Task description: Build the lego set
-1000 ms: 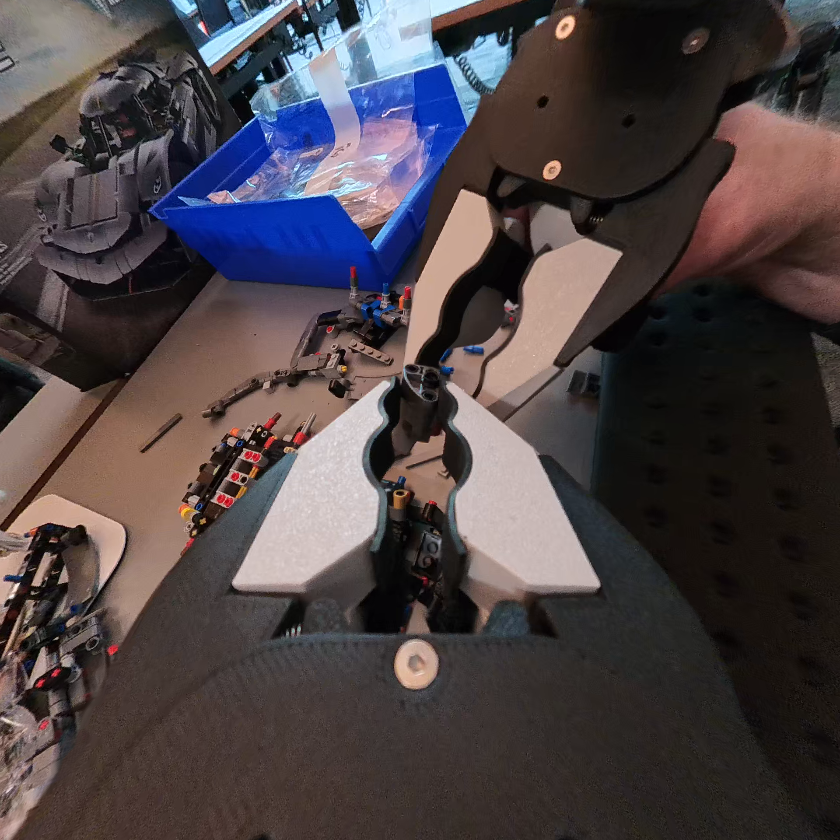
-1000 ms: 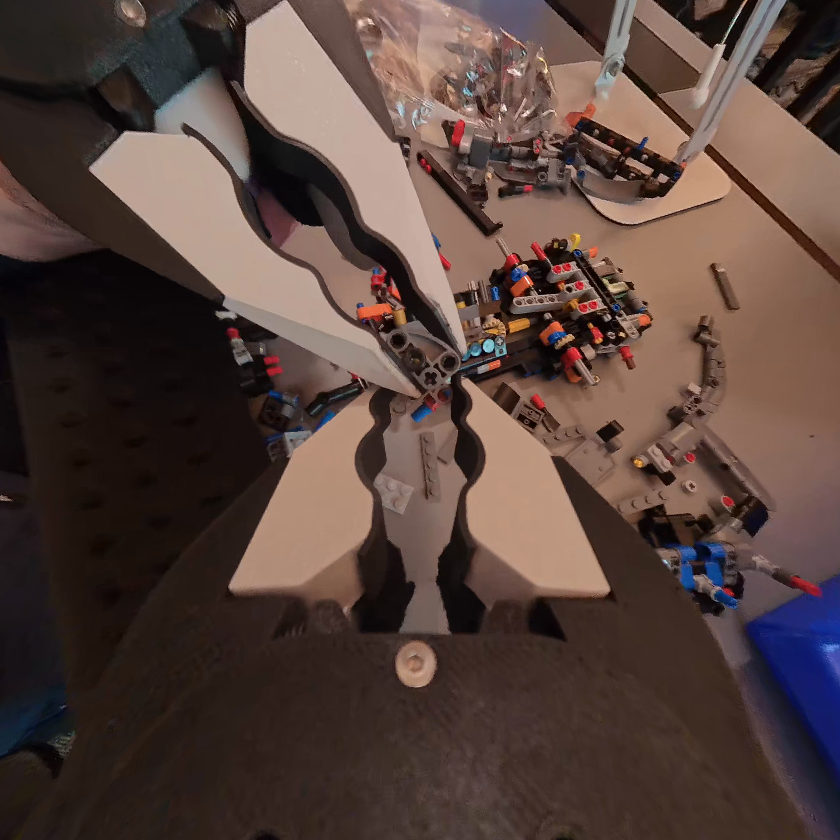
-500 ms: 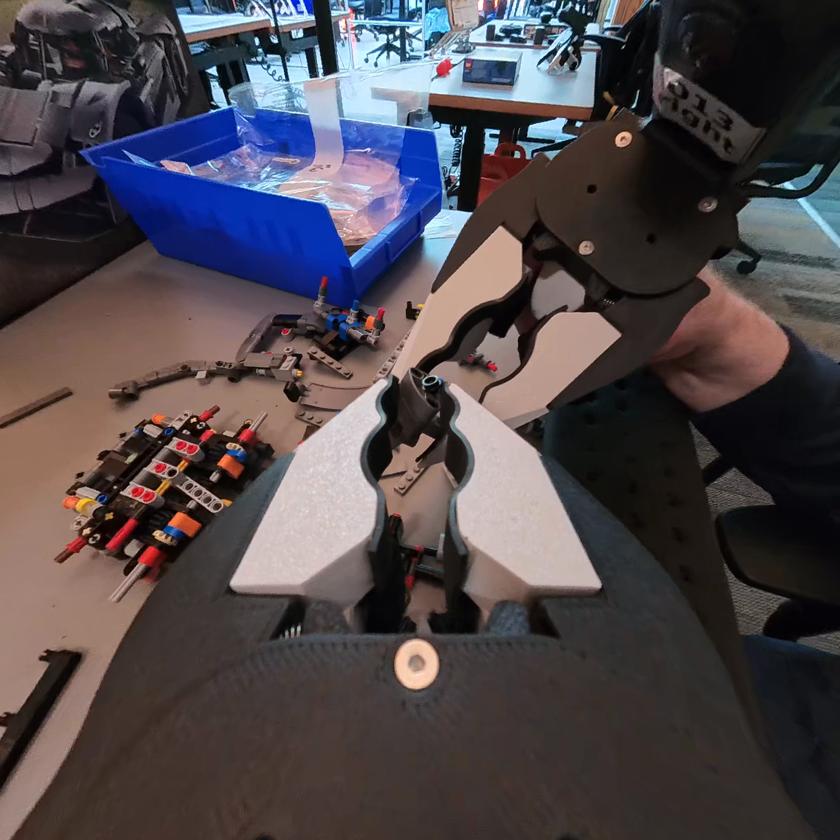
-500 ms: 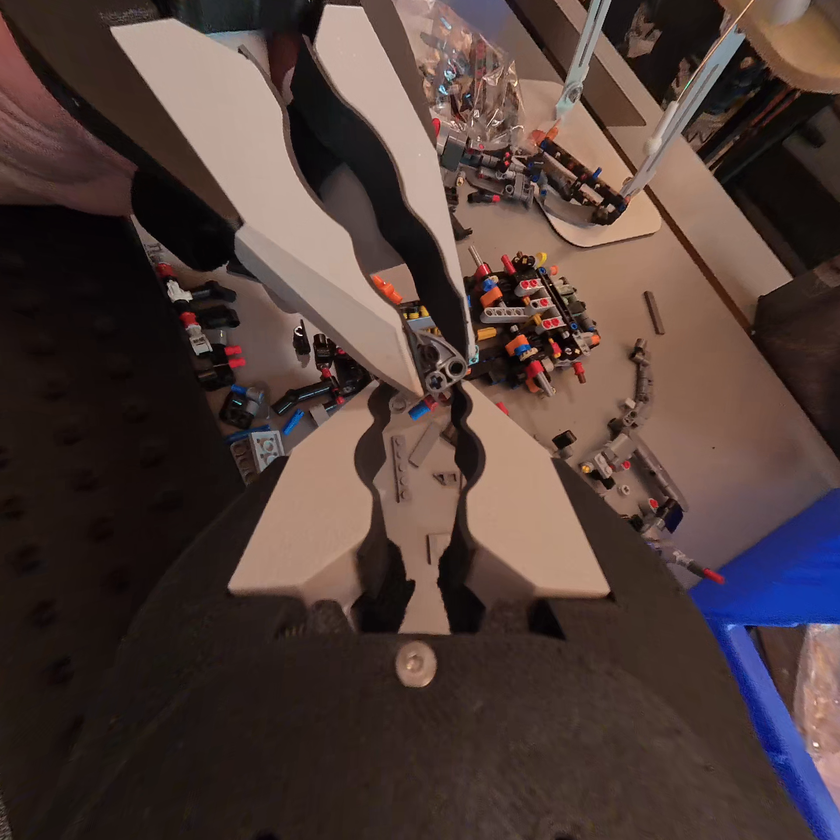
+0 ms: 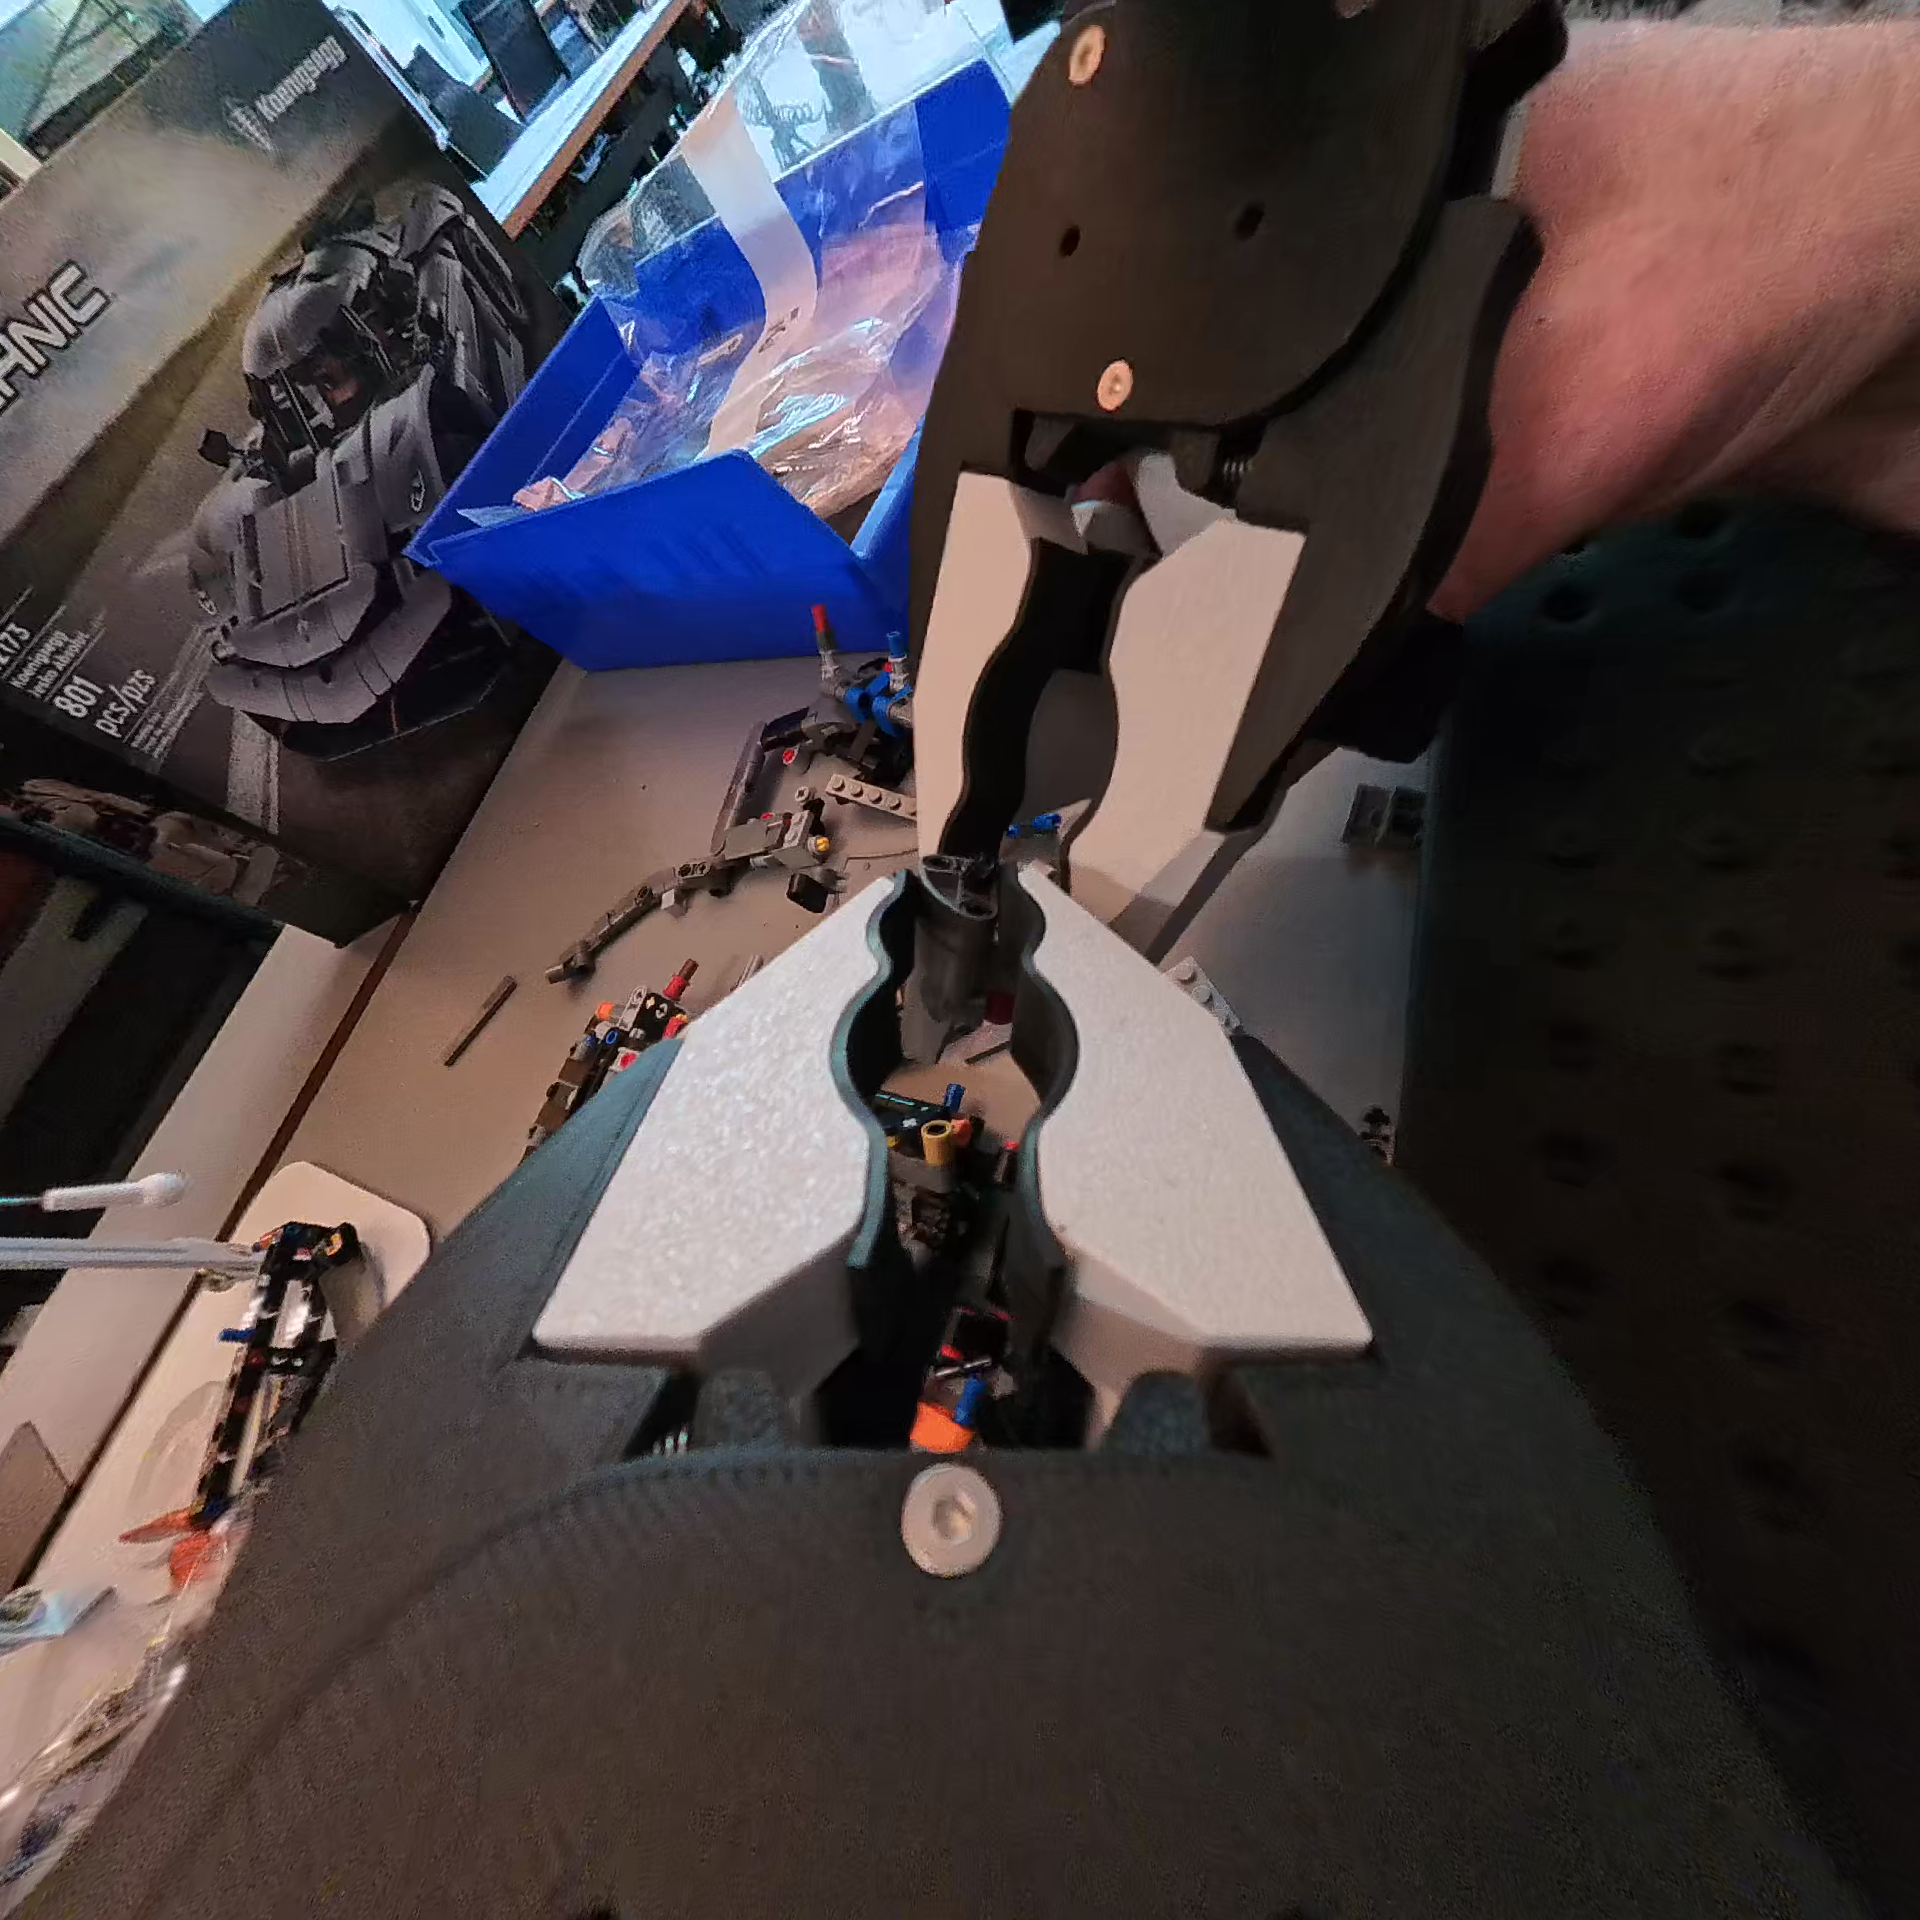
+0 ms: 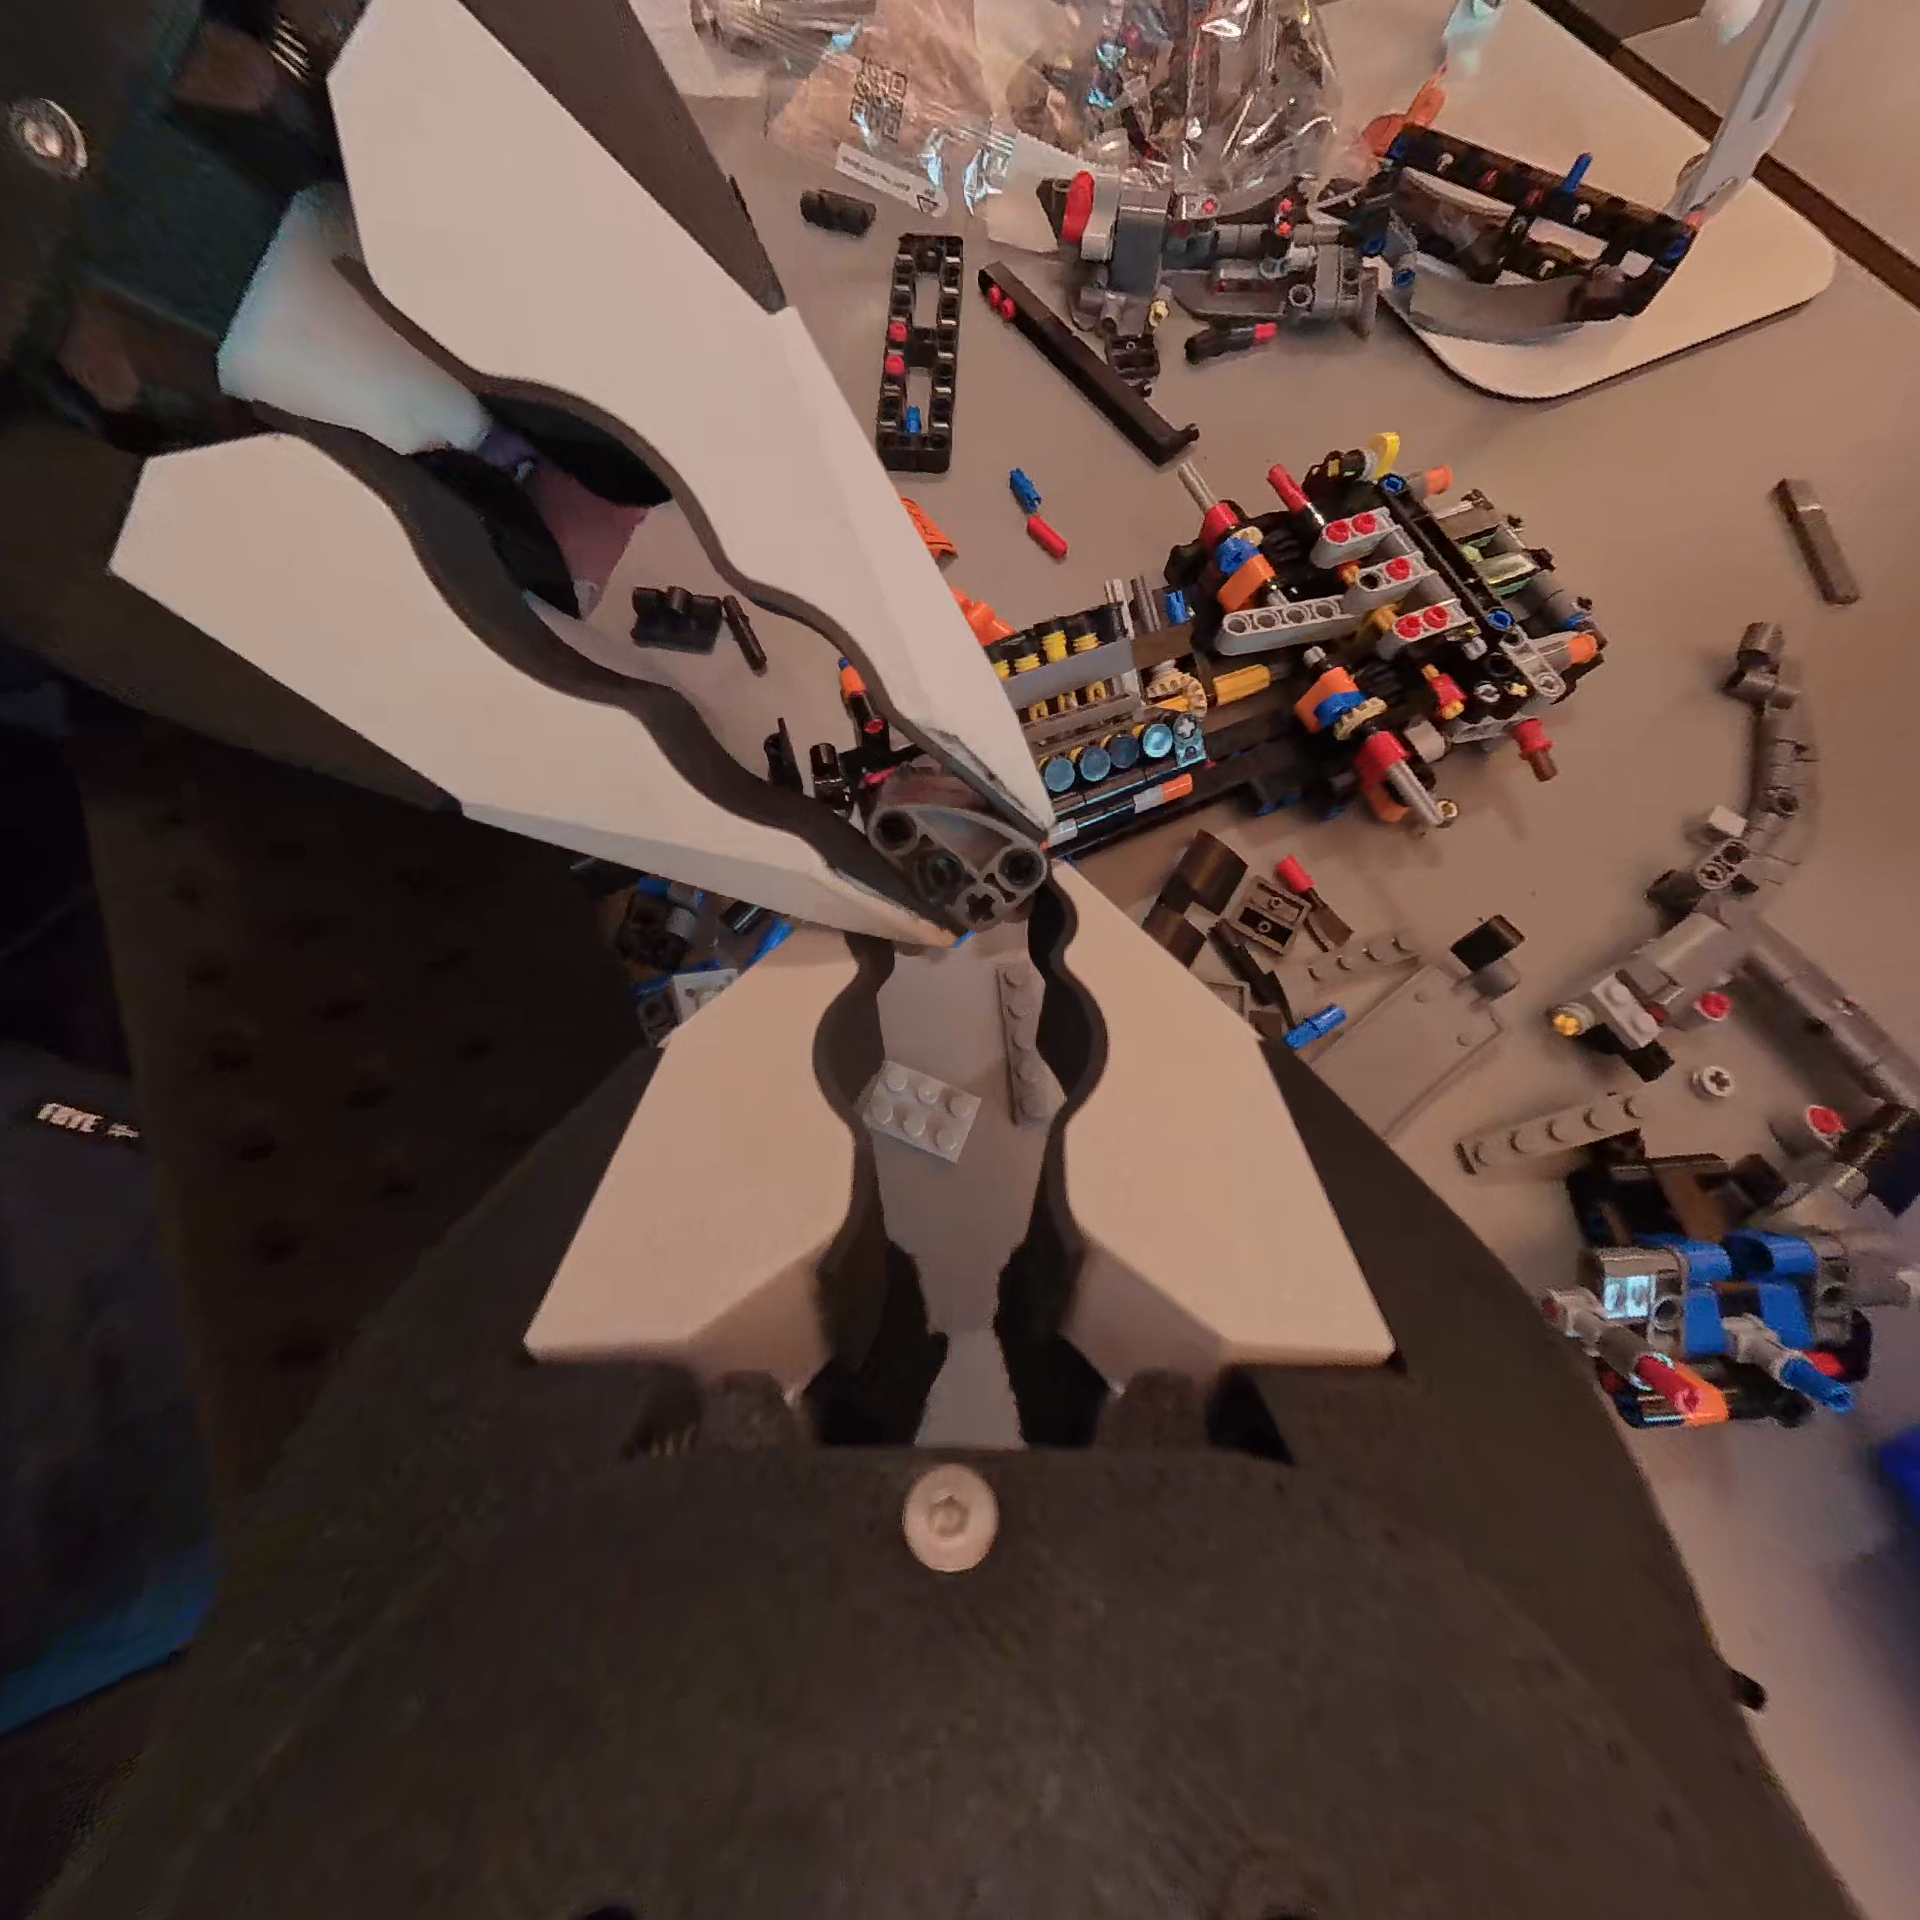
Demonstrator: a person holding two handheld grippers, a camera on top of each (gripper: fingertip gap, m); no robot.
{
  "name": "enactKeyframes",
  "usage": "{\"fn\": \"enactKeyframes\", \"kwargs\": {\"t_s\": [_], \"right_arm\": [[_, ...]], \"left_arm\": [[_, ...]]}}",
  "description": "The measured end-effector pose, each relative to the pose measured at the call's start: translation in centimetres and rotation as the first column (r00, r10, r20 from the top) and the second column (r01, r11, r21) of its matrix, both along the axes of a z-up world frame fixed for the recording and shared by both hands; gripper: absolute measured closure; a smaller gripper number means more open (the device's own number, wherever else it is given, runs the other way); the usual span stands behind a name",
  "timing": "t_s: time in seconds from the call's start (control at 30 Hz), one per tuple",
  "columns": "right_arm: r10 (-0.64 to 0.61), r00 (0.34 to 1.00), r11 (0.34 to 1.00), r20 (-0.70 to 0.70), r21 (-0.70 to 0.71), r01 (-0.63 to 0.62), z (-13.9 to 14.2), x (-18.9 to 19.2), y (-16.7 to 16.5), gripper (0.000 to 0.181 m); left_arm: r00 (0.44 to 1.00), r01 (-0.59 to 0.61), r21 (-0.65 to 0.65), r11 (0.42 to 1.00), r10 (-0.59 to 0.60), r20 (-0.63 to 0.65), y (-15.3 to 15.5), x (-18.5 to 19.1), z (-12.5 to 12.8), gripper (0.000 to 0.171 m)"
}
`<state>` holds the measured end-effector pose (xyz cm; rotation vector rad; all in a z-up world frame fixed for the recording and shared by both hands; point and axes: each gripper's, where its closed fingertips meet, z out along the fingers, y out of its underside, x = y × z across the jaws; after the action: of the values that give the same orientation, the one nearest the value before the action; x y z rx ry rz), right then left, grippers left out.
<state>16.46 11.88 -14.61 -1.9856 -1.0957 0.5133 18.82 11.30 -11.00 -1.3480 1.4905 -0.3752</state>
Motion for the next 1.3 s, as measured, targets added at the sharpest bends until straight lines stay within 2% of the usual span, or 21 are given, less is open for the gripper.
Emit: {"fn": "enactKeyframes", "kwargs": {"t_s": [0.13,0.27,0.37,0.47,0.5,0.53,0.57,0.6,0.7,0.73,0.8,0.9,1.07,1.17,1.2,1.3], "right_arm": [[0.004,0.999,0.996,0.034,0.084,-0.007,0.7,0.0,0.1,0.156],[-0.003,0.994,0.986,0.107,0.163,-0.014,0.8,0.0,0.3,0.156],[0.001,0.993,0.974,0.116,0.223,-0.027,1.5,-0.2,0.2,0.156],[0.016,0.994,0.974,0.105,0.224,-0.04,1.6,-0.3,0.1,0.156],[0.026,0.993,0.974,0.114,0.221,-0.051,1.4,-0.3,0.0,0.156],[0.044,0.99,0.977,0.136,0.202,-0.072,0.7,-0.4,-0.2,0.156],[0.044,0.987,0.979,0.157,0.188,-0.074,0.1,-0.4,-0.1,0.156],[0.046,0.988,0.98,0.15,0.184,-0.073,0.1,-0.5,-0.2,0.156],[0.049,0.998,0.977,0.027,0.208,-0.054,2.5,-1.0,-0.4,0.156],[0.041,0.999,0.98,0.035,0.195,-0.047,2.1,-0.6,-0.2,0.156],[0.008,0.998,0.978,0.061,0.206,-0.021,1.6,0.2,0.3,0.156],[-0.011,0.996,0.97,0.084,0.243,-0.009,2.0,0.6,0.5,0.156],[-0.059,0.984,0.949,0.17,0.314,0.003,1.8,0.9,1.1,0.156],[-0.085,0.97,0.937,0.23,0.348,0.0,1.5,1.1,1.5,0.157],[-0.082,0.968,0.938,0.237,0.348,-0.006,1.3,1.1,1.4,0.157],[-0.058,0.973,0.941,0.225,0.338,-0.022,1.4,0.7,1.1,0.156]], "left_arm": [[0.99,0.061,-0.272,0.96,-0.023,0.141,0.0,-0.2,0.8,0.158],[0.981,0.091,-0.364,0.927,-0.022,0.191,-0.1,-0.3,1.0,0.158],[0.957,0.177,-0.491,0.853,-0.034,0.287,-0.3,-0.6,1.9,0.158],[0.943,0.226,-0.571,0.789,-0.031,0.331,-0.3,-0.7,2.0,0.159],[0.905,0.29,-0.561,0.776,-0.032,0.424,-0.3,-1.0,3.5,0.171],[0.852,0.381,-0.574,0.725,-0.034,0.523,-0.4,-1.7,5.5,0.171],[0.83,0.407,-0.589,0.698,-0.014,0.558,0.1,-2.4,6.0,0.171],[0.851,0.375,-0.612,0.697,0.003,0.525,0.4,-2.5,5.3,0.171],[0.915,0.272,-0.566,0.778,-0.028,0.402,-0.2,-1.1,3.2,0.171],[0.934,0.224,-0.526,0.82,-0.026,0.356,0.1,-1.0,2.7,0.171],[0.939,0.198,-0.47,0.86,-0.03,0.341,0.3,-0.9,2.7,0.171],[0.945,0.18,-0.433,0.883,-0.033,0.326,0.5,-1.1,2.6,0.162],[0.979,0.108,-0.361,0.926,-0.037,0.199,0.4,-0.2,0.8,0.141],[0.99,0.066,-0.288,0.955,-0.026,0.141,0.7,-0.1,0.2,0.145],[0.993,0.04,-0.257,0.966,-0.009,0.118,1.0,-0.2,0.0,0.151],[0.995,0.029,-0.216,0.976,-0.007,0.101,0.9,-0.3,0.0,0.154]]}}
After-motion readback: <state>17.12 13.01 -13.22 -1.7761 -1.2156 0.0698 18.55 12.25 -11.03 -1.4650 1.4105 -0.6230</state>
